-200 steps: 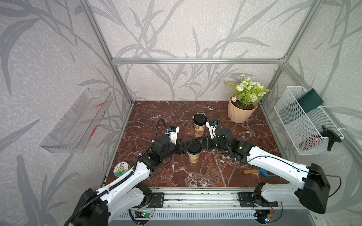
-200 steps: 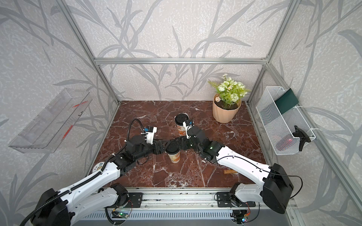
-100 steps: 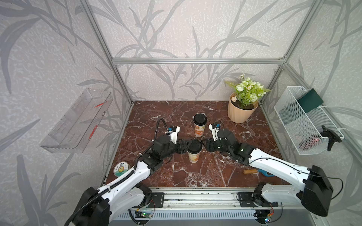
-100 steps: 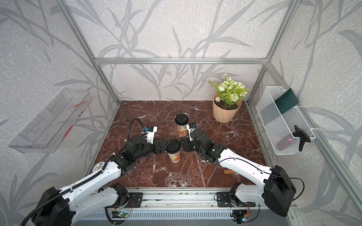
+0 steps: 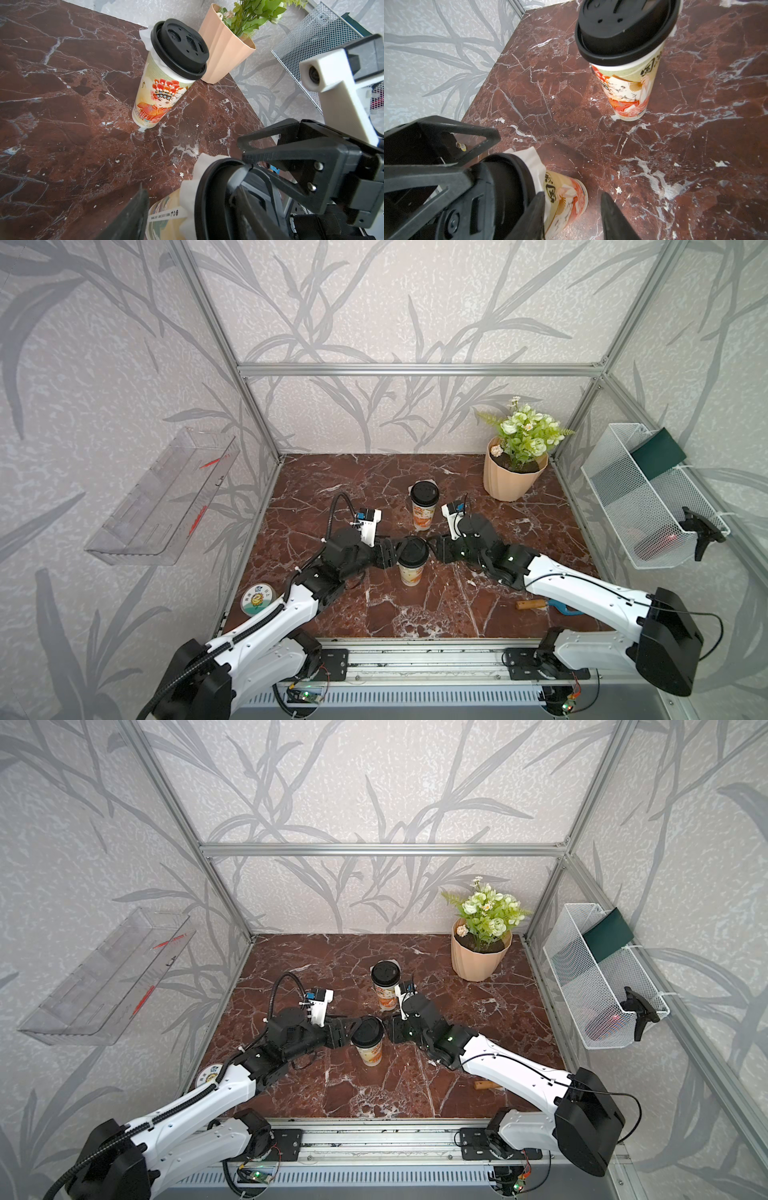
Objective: Put the leak-proof paper on the milk tea cups
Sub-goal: Secure the cup lid on the cup.
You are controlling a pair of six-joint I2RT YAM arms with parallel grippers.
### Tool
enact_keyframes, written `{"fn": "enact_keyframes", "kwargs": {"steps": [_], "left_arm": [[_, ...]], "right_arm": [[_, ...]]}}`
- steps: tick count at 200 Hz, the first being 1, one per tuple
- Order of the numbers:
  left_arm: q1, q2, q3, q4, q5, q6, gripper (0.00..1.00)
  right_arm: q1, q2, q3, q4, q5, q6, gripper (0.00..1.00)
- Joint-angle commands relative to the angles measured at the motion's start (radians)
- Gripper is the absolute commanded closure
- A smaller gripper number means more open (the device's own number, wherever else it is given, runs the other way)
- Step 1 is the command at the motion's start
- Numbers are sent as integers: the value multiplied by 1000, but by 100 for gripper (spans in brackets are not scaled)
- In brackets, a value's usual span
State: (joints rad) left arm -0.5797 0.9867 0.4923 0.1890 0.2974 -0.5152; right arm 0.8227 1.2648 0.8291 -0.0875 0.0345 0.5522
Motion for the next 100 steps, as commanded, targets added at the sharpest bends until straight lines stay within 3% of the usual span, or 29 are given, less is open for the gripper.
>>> {"fn": "enact_keyframes", "kwargs": {"steps": [1, 100], "left_arm": [[-1, 17, -66, -174, -16, 41, 34], [-1, 30, -70, -163, -4, 43, 34]], "right_arm": [[12, -14, 25, -10, 15, -20, 55], [15, -36, 47, -1, 61, -41, 55]]}}
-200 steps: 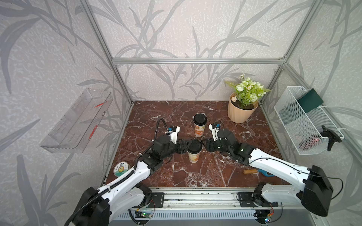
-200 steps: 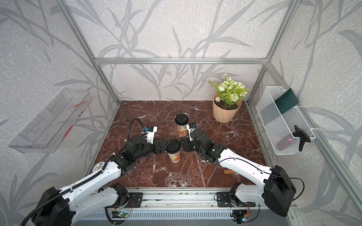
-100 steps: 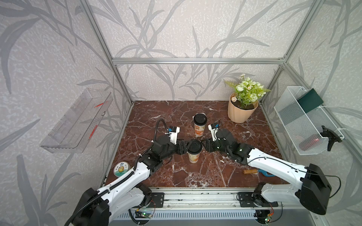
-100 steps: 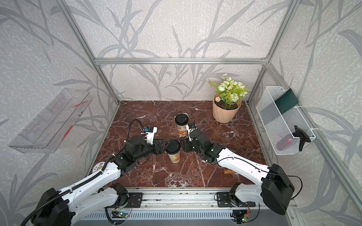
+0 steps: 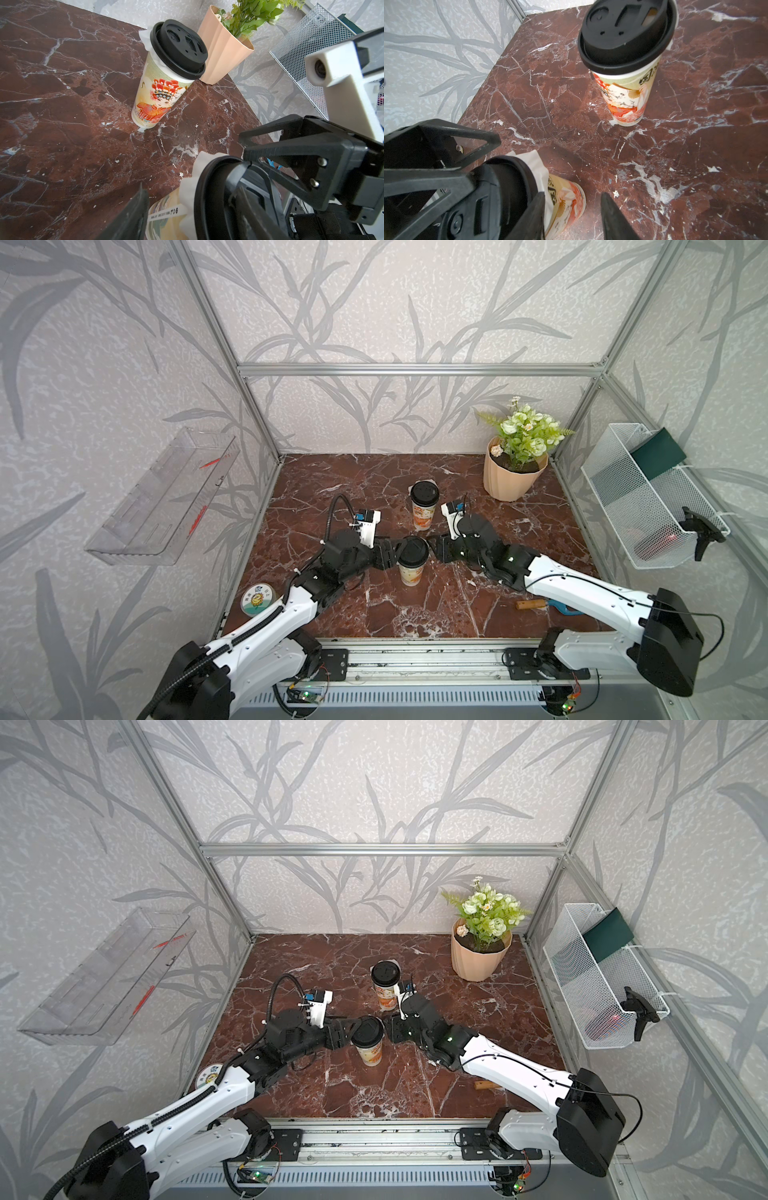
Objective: Put the leak-proof paper on the milk tea cups
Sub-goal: Secure the cup lid on the cup.
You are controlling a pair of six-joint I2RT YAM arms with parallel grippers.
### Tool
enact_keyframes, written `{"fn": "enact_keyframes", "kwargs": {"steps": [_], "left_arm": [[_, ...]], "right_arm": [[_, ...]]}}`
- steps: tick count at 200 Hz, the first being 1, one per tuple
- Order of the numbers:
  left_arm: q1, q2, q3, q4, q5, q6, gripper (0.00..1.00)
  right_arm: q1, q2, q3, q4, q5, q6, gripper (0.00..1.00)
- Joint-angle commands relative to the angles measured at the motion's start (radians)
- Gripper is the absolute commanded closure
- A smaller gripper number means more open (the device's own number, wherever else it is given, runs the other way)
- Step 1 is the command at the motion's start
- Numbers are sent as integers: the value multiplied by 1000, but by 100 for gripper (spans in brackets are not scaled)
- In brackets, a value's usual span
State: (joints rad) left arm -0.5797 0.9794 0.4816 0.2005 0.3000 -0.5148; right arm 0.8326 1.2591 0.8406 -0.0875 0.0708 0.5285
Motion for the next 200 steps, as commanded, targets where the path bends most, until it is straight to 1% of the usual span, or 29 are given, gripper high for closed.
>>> {"fn": "enact_keyframes", "kwargs": {"steps": [1, 51, 104, 144, 178, 189, 192, 200], "left_arm": [[-1, 38, -59, -174, -7, 42, 34], [-1, 34, -61, -177, -10, 43, 34], [-1, 44, -60, -176, -6, 42, 34], [0, 47, -63, -170, -1, 41, 34], [-1, 63, -64, -166, 12, 32, 34], [0, 70, -66, -166, 23, 32, 34], [-2, 72, -68, -165, 22, 29, 34], [0, 77, -77, -151, 27, 17, 34]], "right_arm": [[5, -30, 35, -1, 24, -18, 55], [16, -17, 7, 20, -6, -4, 55], [43, 7, -6, 36, -2, -1, 55], [98, 45, -52, 18, 52, 5, 55], [175, 71, -149, 18, 153, 37, 56], [183, 78, -184, 14, 165, 51, 56], [211, 80, -193, 16, 167, 57, 56], [232, 84, -219, 14, 183, 74, 56]]}}
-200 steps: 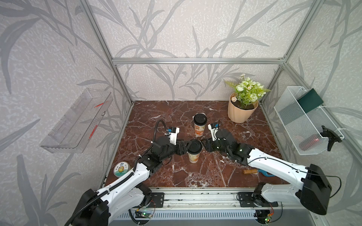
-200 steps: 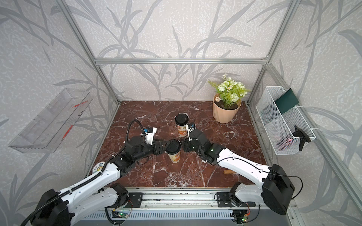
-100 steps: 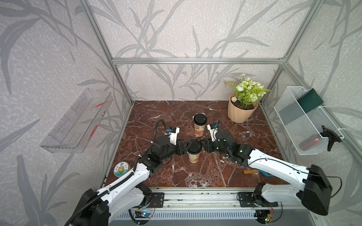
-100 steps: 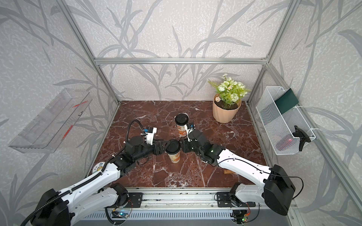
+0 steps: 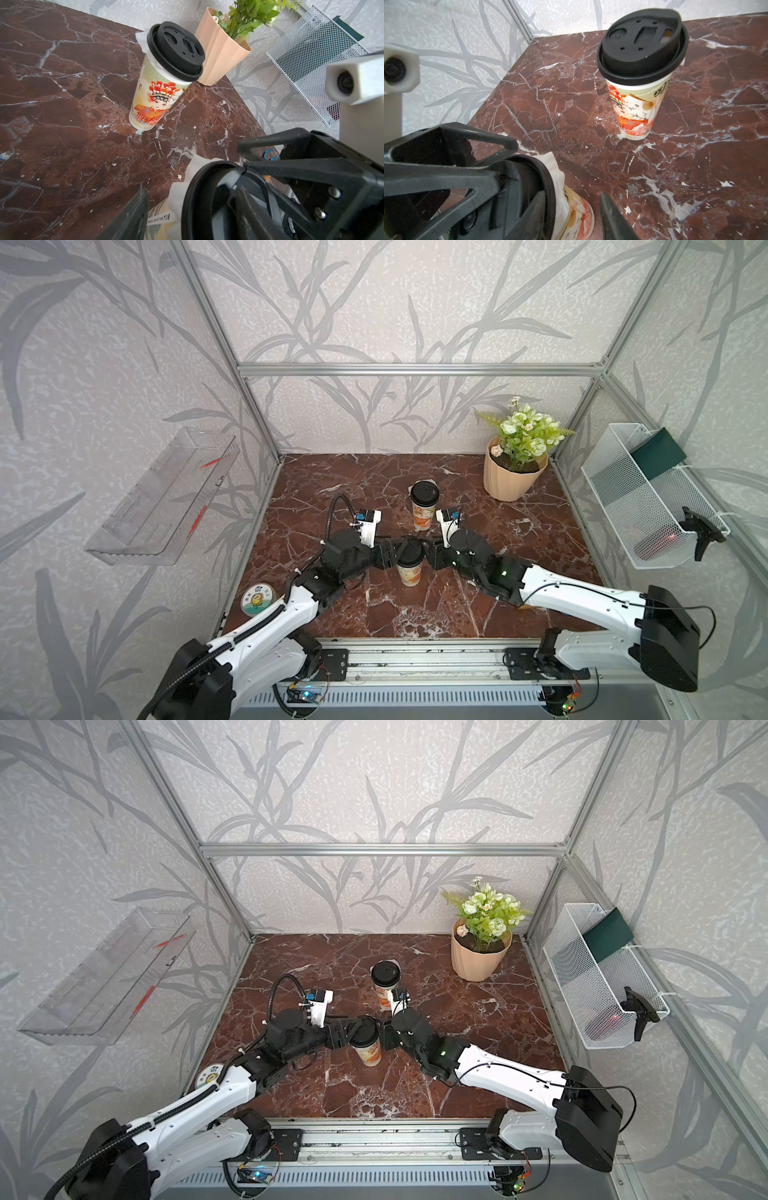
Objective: Put the leak-proof paper on the milk tea cups
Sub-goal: Secure the cup lid on the cup.
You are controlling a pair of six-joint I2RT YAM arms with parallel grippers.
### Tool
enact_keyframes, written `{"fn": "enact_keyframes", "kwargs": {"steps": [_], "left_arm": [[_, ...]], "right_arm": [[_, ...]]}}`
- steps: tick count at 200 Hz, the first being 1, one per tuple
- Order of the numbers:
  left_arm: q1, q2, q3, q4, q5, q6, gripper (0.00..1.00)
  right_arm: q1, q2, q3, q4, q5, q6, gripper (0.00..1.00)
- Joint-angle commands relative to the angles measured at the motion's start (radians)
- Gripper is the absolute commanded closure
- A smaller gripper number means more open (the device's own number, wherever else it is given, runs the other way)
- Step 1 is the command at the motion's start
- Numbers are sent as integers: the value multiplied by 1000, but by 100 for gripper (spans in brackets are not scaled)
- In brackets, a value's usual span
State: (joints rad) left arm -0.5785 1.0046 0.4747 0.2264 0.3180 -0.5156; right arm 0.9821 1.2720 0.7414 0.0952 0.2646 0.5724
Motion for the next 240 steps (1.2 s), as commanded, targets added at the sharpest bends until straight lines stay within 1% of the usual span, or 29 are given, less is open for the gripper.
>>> {"fn": "enact_keyframes", "kwargs": {"steps": [1, 20, 26, 36, 50, 81, 92, 108, 115, 139, 154, 169, 185, 214, 240], "left_arm": [[-2, 54, -72, -174, 10, 16, 34], [-7, 69, -114, -107, 18, -18, 35], [-10, 79, -122, -97, 19, -22, 35], [-17, 94, -125, -96, 14, -26, 36], [-22, 107, -128, -94, 12, -29, 37], [-24, 99, -150, -91, -2, -34, 37], [-25, 90, -160, -98, -5, -34, 37], [-25, 76, -168, -110, -11, -31, 38], [-25, 71, -166, -118, -14, -28, 38], [-25, 63, -155, -140, -25, -19, 38], [-23, 63, -150, -145, -28, -15, 38], [-24, 63, -148, -147, -30, -13, 38], [-23, 63, -146, -148, -30, -12, 38], [-24, 67, -138, -145, -21, -10, 38], [-23, 49, -128, -160, -12, -17, 38]], "right_arm": [[85, 72, -123, -169, -8, 33, 56], [113, 79, -185, -147, 18, 59, 56], [119, 82, -202, -134, 20, 90, 56], [133, 87, -221, -121, 35, 100, 57], [150, 98, -230, -120, 57, 112, 57], [174, 137, -234, -104, 57, 119, 57], [175, 129, -230, -113, 59, 119, 57], [171, 57, -202, -123, 109, 73, 57], [157, 14, -168, -145, 116, 16, 56], [56, -99, -49, -161, 44, -73, 55], [46, -127, 23, -162, 42, -120, 54], [47, -125, 74, -154, 31, -148, 54], [47, -103, 85, -113, 5, -151, 53], [47, -8, 115, -86, -26, -142, 53], [47, 41, 110, -68, -18, -122, 53]]}}
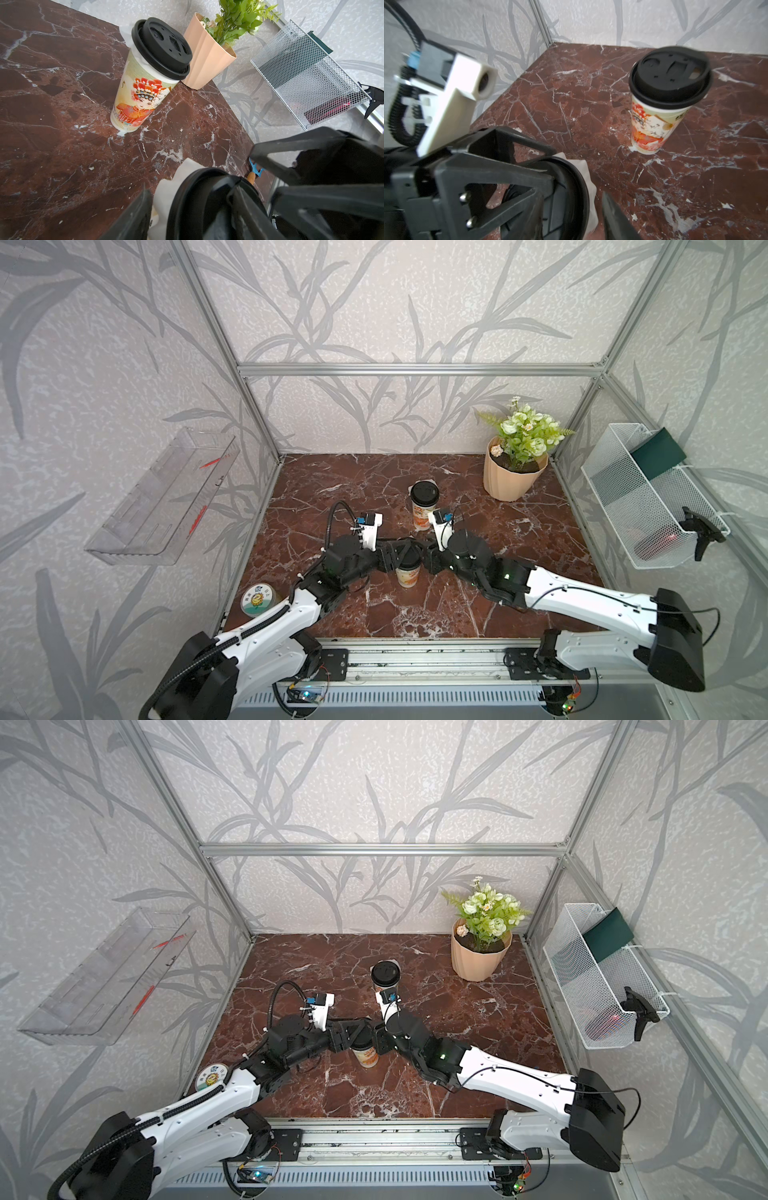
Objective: Put the leak-proof paper on the milk tea cups
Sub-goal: Secure the cup lid on the cup.
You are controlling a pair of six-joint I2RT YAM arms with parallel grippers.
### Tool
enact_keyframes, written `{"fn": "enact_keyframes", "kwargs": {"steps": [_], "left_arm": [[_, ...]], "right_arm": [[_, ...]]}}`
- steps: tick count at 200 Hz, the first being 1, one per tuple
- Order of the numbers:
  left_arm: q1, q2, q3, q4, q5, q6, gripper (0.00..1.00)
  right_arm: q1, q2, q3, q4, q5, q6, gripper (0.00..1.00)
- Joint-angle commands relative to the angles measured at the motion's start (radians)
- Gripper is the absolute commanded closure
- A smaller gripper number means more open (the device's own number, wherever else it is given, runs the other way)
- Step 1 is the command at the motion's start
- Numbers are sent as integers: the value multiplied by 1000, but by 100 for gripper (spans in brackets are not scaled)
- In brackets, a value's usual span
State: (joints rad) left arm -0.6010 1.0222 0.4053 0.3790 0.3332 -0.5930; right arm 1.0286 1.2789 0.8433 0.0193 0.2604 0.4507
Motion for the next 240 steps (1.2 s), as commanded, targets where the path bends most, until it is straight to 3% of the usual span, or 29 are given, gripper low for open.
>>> {"fn": "enact_keyframes", "kwargs": {"steps": [1, 42, 67, 87, 120, 171, 213, 240], "left_arm": [[0, 29, -59, -312, -28, 60, 38], [7, -103, -25, -278, -51, -40, 37], [20, -193, 47, -354, -136, -90, 32], [40, -256, -6, -261, -172, -178, 29], [69, -266, -98, -67, -139, -287, 32], [69, -199, -113, 15, -63, -302, 38], [67, -211, -147, 1, -45, -283, 38], [61, -205, -158, -61, -25, -251, 45]], "right_arm": [[1, 35, 6, 8, -14, 0, 53], [1, 53, -69, 21, 12, 40, 55], [1, 61, -130, 34, 22, 74, 56], [1, 76, -161, 57, 12, 87, 56], [1, 92, -170, 79, -10, 89, 56], [1, 88, -173, 82, -10, 89, 56], [1, 89, -172, 74, -7, 89, 56], [1, 91, -170, 66, -3, 91, 56]]}}
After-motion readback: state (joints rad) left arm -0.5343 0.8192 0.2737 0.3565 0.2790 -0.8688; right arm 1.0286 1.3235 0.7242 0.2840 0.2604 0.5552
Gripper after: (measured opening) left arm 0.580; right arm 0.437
